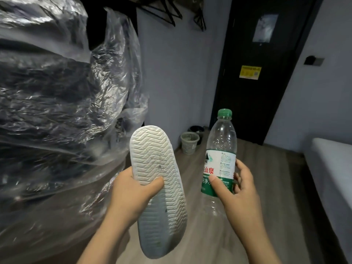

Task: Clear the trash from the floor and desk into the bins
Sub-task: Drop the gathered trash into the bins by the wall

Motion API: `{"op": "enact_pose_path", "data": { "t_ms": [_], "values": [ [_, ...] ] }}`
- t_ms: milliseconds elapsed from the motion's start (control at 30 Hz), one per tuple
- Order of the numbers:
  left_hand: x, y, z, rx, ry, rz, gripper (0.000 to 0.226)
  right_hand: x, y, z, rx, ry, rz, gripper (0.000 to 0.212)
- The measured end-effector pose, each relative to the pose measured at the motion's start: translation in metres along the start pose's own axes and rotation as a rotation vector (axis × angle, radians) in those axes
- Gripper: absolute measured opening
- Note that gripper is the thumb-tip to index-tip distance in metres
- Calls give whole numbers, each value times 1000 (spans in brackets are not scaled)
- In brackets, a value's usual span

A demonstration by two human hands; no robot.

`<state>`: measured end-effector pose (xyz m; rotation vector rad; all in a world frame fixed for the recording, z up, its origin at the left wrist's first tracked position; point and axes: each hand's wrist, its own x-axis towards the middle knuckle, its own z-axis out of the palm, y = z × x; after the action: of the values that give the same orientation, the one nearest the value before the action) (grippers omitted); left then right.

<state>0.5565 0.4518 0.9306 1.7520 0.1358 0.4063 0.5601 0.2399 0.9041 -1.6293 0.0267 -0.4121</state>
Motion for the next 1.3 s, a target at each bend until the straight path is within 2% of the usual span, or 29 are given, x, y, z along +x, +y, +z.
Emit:
{"op": "enact_pose_path", "data": {
  "t_ms": [233, 367, 833, 1000, 1300],
  "values": [
    [87, -5, 67, -10, -52, 16, 28, 112, 27, -9, -16, 10, -8, 64],
    [148, -18, 98, -8, -75, 26, 13, 172, 46, -3, -29, 25, 6, 58],
    [410, -56, 183, -14, -204, 53, 15, 399, 101, 81, -107, 83, 15, 58],
    [476, -72, 233, -13, -242, 32, 17, 468, 130, 83, -113, 100, 52, 62],
    [610, -93, 349, 97, -224, 20, 19, 640, 183, 58, -56, 89, 54, 56]
  ]
}}
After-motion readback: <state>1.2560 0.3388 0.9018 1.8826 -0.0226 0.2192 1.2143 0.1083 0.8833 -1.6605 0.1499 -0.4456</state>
